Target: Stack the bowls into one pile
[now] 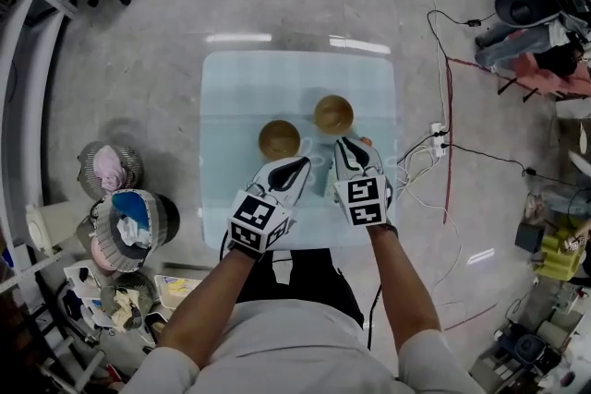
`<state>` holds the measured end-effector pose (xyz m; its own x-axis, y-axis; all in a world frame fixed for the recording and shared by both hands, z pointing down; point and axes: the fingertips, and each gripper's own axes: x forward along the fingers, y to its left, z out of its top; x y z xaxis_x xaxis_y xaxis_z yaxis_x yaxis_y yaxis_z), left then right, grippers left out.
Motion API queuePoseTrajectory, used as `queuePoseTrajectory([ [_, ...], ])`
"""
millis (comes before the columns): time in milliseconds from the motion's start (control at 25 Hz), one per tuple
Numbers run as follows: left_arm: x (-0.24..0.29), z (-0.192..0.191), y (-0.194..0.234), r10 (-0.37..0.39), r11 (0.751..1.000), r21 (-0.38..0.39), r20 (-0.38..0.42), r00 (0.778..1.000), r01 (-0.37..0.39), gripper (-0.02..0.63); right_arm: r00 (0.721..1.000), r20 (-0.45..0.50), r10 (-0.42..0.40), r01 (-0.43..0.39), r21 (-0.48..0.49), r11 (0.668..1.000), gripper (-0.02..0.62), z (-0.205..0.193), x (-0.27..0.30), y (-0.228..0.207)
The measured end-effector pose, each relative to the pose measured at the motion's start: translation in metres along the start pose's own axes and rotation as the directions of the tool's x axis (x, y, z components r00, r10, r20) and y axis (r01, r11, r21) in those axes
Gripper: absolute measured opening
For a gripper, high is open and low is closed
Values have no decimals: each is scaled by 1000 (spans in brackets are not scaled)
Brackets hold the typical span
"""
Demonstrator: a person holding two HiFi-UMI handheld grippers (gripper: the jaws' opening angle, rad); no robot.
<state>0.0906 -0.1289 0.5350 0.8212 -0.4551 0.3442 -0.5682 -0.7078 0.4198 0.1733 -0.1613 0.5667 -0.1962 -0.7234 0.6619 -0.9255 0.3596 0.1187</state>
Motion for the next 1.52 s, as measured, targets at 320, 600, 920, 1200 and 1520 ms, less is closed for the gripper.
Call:
queuePoseTrajectory([
  [320, 56, -1, -1, 49, 998, -31, -35, 998, -50, 6, 991, -87, 101, -93, 86, 992, 49, -27, 42, -67],
  [600, 86, -8, 14, 89, 995, -43, -64, 994, -91, 6, 966, -164, 201, -168, 194, 967, 51, -56, 90, -96],
  [920, 107, -20, 25, 128, 989, -61, -96, 987, -134, 6, 911, -251, 328, -255, 283, 925, 52, -89, 133, -107],
  [1200, 111, -24, 34, 152, 984, -75, -113, 982, -160, 6, 864, -297, 407, -311, 323, 894, 52, -100, 154, -103],
  [1520, 107, -29, 37, 178, 979, -82, -117, 977, -189, 6, 831, -304, 466, -338, 389, 857, 18, -105, 161, -97],
])
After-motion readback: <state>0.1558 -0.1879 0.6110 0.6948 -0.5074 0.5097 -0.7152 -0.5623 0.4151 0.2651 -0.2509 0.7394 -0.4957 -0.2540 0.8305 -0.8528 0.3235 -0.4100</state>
